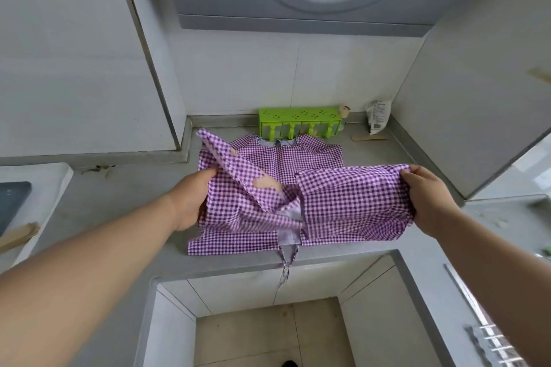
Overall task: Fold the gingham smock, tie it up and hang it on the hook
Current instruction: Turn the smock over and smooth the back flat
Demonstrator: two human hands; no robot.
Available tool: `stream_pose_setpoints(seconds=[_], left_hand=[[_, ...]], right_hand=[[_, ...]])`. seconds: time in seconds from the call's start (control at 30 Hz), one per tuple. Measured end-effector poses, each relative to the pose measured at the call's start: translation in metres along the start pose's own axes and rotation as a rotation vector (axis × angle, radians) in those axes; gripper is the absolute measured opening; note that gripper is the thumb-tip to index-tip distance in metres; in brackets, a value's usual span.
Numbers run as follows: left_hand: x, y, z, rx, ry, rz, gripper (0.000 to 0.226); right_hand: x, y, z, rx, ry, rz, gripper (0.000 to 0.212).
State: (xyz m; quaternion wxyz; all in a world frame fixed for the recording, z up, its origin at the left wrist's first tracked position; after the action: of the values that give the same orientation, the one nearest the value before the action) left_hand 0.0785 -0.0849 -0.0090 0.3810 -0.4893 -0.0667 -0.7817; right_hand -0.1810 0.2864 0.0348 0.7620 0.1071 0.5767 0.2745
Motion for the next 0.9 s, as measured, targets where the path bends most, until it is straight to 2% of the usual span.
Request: stream_pose_setpoints(seconds=[0.07, 0.2, 0.43, 0.53, 0.73, 0.9], left_hand=[[-0.004, -0.006, 0.003, -0.065, 0.098, -0.063, 0.049], [-0.008, -0.013, 0.002, -0.101, 0.185, -0.153, 0.047], [-0.004, -0.025, -0.010, 0.008, 0.145, -0.142, 0.042], [0.000, -0.023, -0.024, 0.047, 0.109, -0.112, 0.046], [0.013, -0.024, -0.054, 0.136, 0.039, -0.075, 0.047], [0.028, -0.011, -0.090, 0.237, -0.003, -0.026, 0.053]], right_hand=[[-0.001, 0.000, -0.002, -0.067, 0.000, 0.048, 0.020], [-0.006, -0.005, -0.003, -0.222, 0.072, 0.326, 0.028], [-0.015, -0.008, -0.037, -0.168, 0.159, 0.335, 0.004], [-0.029, -0.006, -0.057, -0.080, 0.283, 0.418, 0.014], [-0.057, -0.014, -0.094, -0.065, 0.444, 0.622, 0.049], [-0.080, -0.033, -0.127, -0.053, 0.541, 0.594, 0.052]])
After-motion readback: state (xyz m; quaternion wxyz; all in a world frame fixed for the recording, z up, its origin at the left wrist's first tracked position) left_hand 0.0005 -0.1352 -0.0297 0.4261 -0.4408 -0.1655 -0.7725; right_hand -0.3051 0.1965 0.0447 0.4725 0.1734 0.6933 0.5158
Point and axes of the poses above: each hand's wrist, its own z-axis away from the middle knuckle, its own y-axis out of the back of the hand, x = y × z, the point moved 7 cm from there along -z, towards the middle knuckle, and after that the axes turned 15 degrees about z, right-handed, at the moved point
